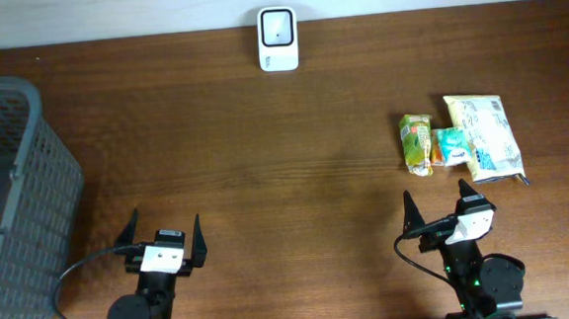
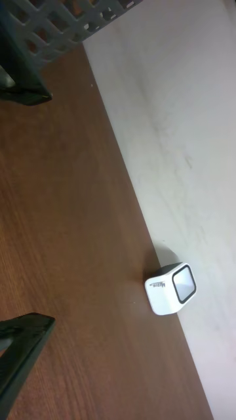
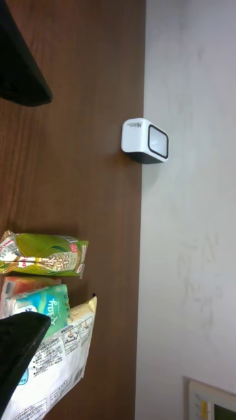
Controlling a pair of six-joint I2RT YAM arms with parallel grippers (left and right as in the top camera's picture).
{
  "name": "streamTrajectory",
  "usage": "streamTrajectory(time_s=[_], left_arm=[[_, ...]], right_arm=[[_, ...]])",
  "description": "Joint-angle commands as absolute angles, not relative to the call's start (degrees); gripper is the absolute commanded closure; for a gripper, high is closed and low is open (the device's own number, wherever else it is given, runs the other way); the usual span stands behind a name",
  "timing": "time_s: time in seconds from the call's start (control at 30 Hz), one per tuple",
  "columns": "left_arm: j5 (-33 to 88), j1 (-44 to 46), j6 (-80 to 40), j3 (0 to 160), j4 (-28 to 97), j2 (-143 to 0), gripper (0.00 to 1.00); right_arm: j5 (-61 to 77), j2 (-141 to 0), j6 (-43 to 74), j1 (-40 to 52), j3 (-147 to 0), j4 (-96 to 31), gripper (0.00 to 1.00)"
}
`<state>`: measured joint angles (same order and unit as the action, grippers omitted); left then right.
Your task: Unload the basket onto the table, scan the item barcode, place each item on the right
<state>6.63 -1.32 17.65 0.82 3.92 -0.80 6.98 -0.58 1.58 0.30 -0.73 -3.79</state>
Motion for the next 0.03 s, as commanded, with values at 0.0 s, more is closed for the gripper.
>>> streamTrajectory(time_s=[0.0], left_arm=[[6.02,-1.67,18.33,0.49,4.12,-0.3,0.01]], right_arm=[[7.09,-0.21,2.13,0.03,-0.32,-3.88,0.01]])
